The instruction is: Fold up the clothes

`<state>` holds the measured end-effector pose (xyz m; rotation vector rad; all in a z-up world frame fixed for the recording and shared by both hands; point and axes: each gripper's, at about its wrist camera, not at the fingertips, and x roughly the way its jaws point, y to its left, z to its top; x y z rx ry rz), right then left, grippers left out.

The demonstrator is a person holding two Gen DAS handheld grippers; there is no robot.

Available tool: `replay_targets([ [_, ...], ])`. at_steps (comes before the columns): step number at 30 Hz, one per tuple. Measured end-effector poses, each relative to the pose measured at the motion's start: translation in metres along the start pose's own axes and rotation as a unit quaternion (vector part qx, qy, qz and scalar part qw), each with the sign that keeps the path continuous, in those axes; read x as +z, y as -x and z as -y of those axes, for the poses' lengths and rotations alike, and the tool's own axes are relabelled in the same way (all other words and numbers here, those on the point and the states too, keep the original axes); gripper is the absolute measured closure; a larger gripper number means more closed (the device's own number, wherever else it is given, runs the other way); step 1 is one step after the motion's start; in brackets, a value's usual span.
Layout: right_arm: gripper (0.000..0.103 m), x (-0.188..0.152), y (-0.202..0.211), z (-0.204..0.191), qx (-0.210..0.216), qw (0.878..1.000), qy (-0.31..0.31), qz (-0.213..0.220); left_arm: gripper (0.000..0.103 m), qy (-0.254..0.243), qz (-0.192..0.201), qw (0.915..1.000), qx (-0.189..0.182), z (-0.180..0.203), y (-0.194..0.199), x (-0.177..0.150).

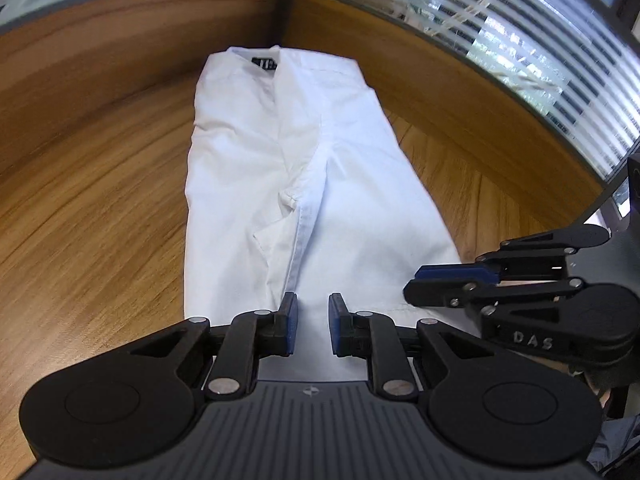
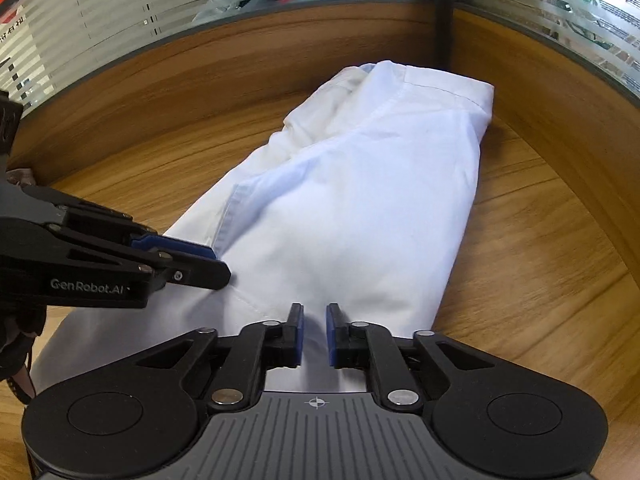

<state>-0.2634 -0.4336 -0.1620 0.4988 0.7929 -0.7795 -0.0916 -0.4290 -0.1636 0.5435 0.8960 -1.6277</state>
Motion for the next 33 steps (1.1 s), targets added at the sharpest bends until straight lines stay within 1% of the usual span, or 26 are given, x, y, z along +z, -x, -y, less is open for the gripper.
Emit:
replay_targets([
  [1,0.09,0.001,0.006,0.0,-0.002,1.0,0.001,0.005,0.083,0.007,0.009,0.9999,-0.003,0.0,0.007,0.001],
  [3,0.088,0.001,0.023,-0.003,-0.004,1.0,0.005,0.021,0.075,0.018,0.027,0.9994,-0.011,0.0,0.022,0.002],
  [5,0.088,-0.001,0.038,-0.005,0.0,1.0,0.005,0.03,0.07,0.01,0.045,0.9988,-0.02,0.004,0.039,0.001],
  [6,0.088,-0.004,0.044,-0.006,0.003,1.0,0.007,0.03,0.069,-0.002,0.044,0.9988,-0.021,0.007,0.043,0.0],
  [8,0.086,-0.011,0.047,-0.009,0.003,1.0,0.017,0.023,0.069,-0.027,0.028,0.9991,-0.017,0.011,0.041,-0.005],
  [9,0.083,-0.016,0.043,-0.01,-0.001,1.0,0.024,0.016,0.069,-0.035,0.015,0.9992,-0.008,0.012,0.035,-0.009],
  [11,0.083,-0.024,0.031,-0.008,-0.009,1.0,0.029,-0.001,0.069,-0.042,-0.011,0.999,0.012,0.008,0.021,-0.017],
  [12,0.084,-0.028,0.023,-0.006,-0.011,1.0,0.027,-0.007,0.07,-0.04,-0.016,0.9989,0.017,0.004,0.014,-0.02],
  [14,0.084,-0.033,0.011,-0.003,-0.013,1.0,0.023,-0.015,0.07,-0.032,-0.014,0.9993,0.015,-0.004,0.006,-0.021],
  [16,0.084,-0.032,0.01,-0.003,-0.015,1.0,0.021,-0.012,0.07,-0.018,-0.015,0.9997,0.01,-0.009,0.008,-0.018],
  [19,0.083,-0.027,0.031,-0.007,-0.019,1.0,0.014,0.001,0.07,-0.017,-0.007,0.9998,0.001,-0.008,0.029,-0.015],
  [21,0.082,-0.027,0.05,-0.011,-0.017,1.0,0.012,0.012,0.069,-0.032,0.002,0.9995,-0.004,-0.003,0.05,-0.017],
  [23,0.079,-0.028,0.068,-0.015,-0.015,1.0,0.009,0.019,0.065,-0.049,0.011,0.9987,-0.006,0.005,0.07,-0.027],
  [24,0.075,-0.033,0.076,-0.019,-0.011,1.0,0.007,0.018,0.064,-0.052,0.011,0.9985,-0.009,0.009,0.08,-0.033],
  [26,0.072,-0.044,0.087,-0.028,-0.004,1.0,0.01,0.013,0.063,-0.057,0.008,0.9983,-0.013,0.018,0.094,-0.049],
  [29,0.071,-0.063,0.092,-0.043,0.006,1.0,0.024,0.0,0.061,-0.059,-0.003,0.9982,-0.014,0.027,0.104,-0.077],
  [31,0.071,-0.076,0.088,-0.054,0.01,0.999,0.04,-0.01,0.061,-0.052,-0.011,0.9986,-0.008,0.029,0.104,-0.095],
  [33,0.071,-0.088,0.081,-0.063,0.004,0.998,0.057,-0.018,0.061,-0.053,-0.024,0.9982,0.013,0.028,0.099,-0.112],
])
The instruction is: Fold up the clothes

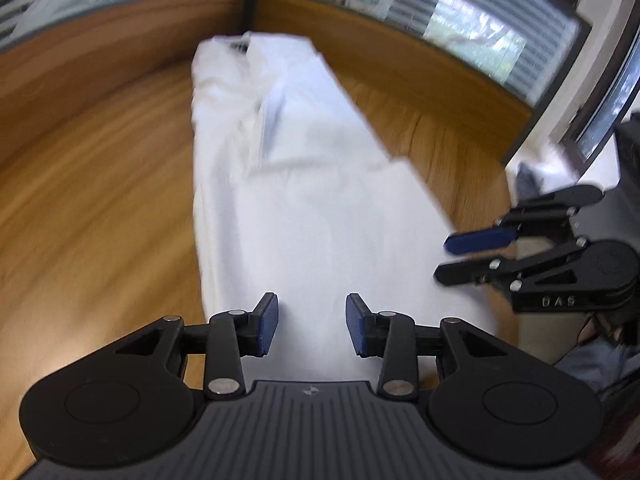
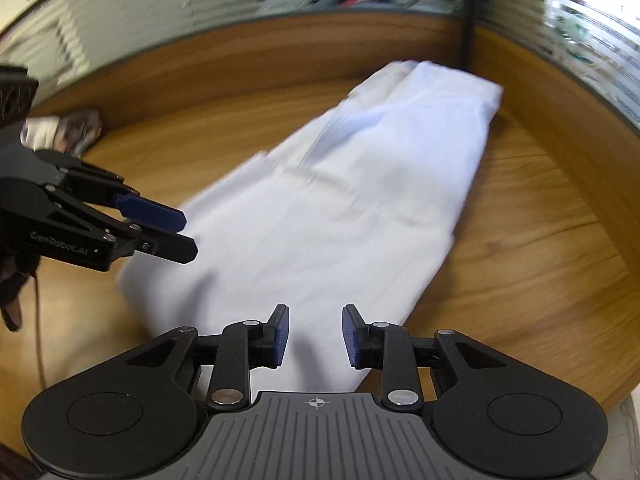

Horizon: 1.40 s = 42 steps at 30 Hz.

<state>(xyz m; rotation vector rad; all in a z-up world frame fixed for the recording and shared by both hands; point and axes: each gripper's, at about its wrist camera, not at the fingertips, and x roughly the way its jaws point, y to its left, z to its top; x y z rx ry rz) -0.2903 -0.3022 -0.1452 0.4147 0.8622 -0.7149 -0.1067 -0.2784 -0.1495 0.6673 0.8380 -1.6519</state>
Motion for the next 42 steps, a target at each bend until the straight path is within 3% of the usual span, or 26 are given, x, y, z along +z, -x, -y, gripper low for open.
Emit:
replay_targets([
  [2,0.07,-0.01,-0.011,-0.003,-0.008,1.0,0.006,-0.011,0.061,0.016,-0.017,0.9996,0.015,-0.006,-0.007,-0.014],
  [7,0.069,-0.021,-0.017,-0.003,-0.019,1.0,0.003,-0.015,0.061,0.034,-0.001,0.9993,0.018,-0.014,0.007,-0.022],
  [9,0.069,-0.017,-0.004,-0.006,-0.016,1.0,0.007,-0.004,0.059,0.022,0.016,0.9996,0.008,-0.01,0.018,-0.021],
  [14,0.068,-0.017,0.013,-0.022,0.016,0.999,0.027,0.02,0.059,-0.028,0.015,0.9994,-0.015,0.013,0.023,-0.025],
  [20,0.068,-0.033,-0.013,-0.044,0.032,0.998,0.06,-0.009,0.055,-0.064,-0.011,0.9979,-0.005,0.03,-0.007,-0.043],
  [27,0.068,-0.031,0.005,-0.027,0.026,0.999,0.032,0.01,0.053,-0.029,-0.013,0.9995,0.003,0.013,0.002,-0.041],
  [32,0.067,-0.049,-0.004,-0.015,0.018,0.999,0.041,-0.021,0.053,-0.016,-0.013,0.9998,-0.005,0.0,0.008,-0.044],
  [36,0.067,-0.038,0.008,-0.017,0.027,0.998,0.06,-0.021,0.041,-0.001,-0.001,0.9999,-0.016,-0.007,0.024,-0.036],
  [40,0.061,-0.035,0.02,-0.034,0.037,0.99,0.139,0.0,0.037,-0.055,0.012,0.9984,-0.005,0.001,0.039,-0.034],
  [42,0.062,-0.041,0.016,-0.046,0.036,0.981,0.188,0.0,0.023,-0.091,0.016,0.9957,0.003,0.008,0.043,-0.036],
])
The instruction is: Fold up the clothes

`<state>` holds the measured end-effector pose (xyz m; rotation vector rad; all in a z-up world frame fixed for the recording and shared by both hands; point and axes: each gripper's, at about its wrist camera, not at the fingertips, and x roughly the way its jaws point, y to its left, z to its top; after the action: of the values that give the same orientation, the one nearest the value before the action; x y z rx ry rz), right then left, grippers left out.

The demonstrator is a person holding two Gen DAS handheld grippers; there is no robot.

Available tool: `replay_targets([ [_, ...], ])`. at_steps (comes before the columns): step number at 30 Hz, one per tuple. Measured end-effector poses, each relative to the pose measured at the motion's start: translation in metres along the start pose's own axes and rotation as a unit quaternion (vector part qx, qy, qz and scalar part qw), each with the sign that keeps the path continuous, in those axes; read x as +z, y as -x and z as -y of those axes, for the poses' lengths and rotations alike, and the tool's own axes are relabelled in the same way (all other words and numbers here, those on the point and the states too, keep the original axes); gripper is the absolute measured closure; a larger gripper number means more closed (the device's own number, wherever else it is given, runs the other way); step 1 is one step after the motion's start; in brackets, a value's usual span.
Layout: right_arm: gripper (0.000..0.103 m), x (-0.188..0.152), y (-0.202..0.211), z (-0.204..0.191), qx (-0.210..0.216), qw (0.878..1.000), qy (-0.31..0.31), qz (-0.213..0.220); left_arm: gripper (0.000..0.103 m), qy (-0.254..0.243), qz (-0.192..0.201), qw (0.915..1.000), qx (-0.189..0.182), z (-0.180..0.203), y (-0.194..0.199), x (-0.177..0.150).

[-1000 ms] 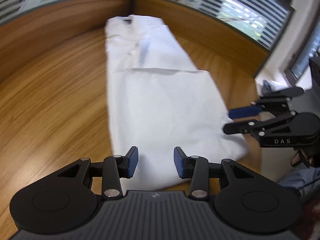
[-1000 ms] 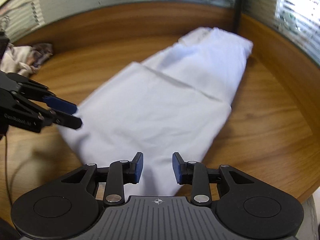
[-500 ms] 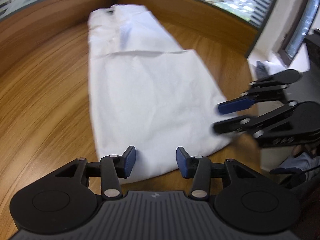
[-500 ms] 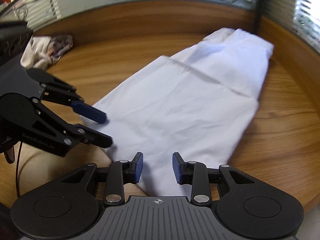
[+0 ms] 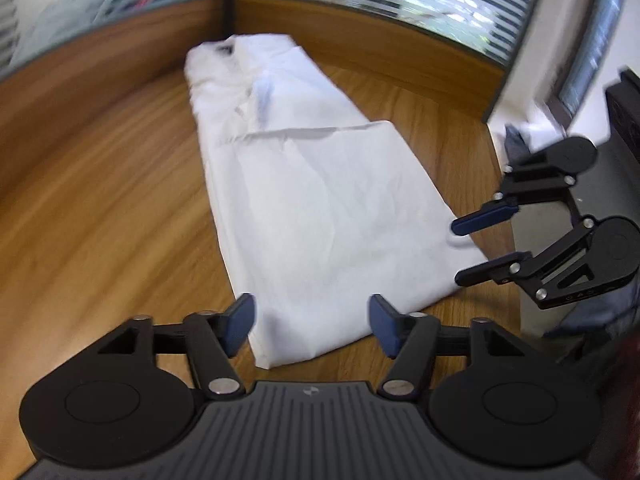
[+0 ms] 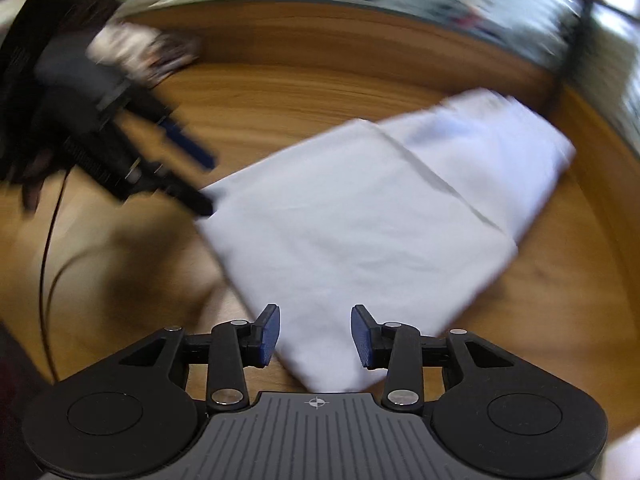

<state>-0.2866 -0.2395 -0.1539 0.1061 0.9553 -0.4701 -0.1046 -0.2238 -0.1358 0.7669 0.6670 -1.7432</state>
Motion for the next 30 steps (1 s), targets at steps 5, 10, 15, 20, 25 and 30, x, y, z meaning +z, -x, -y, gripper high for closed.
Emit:
replay_targets([
  [5,0.063,-0.006,-0.016,-0.031,-0.011,0.993,0.117,-0.003,0.022,-0.093,-0.002,0.9955,0.018,0.018,-0.003,-0.007],
  [10,0.076,-0.012,-0.021,-0.051,-0.047,0.979,0.196,0.012,0.018,-0.168,0.007,0.9851,0.034,0.034,-0.012,-0.013],
  [15,0.085,-0.006,-0.005,-0.051,-0.075,0.977,0.195,0.042,0.014,-0.22,0.019,0.974,0.049,0.05,-0.03,-0.017],
  [20,0.085,0.007,0.016,-0.037,-0.092,0.98,0.165,0.06,0.019,-0.25,0.032,0.9629,0.097,0.052,-0.048,-0.023],
  [25,0.077,0.01,0.021,-0.028,-0.087,0.981,0.162,0.067,0.083,-0.227,0.051,0.9687,0.087,0.036,-0.043,-0.008],
  [30,0.049,-0.001,0.021,-0.026,-0.088,0.98,0.168,0.053,0.09,-0.179,0.055,0.9785,0.086,0.024,-0.027,0.007],
])
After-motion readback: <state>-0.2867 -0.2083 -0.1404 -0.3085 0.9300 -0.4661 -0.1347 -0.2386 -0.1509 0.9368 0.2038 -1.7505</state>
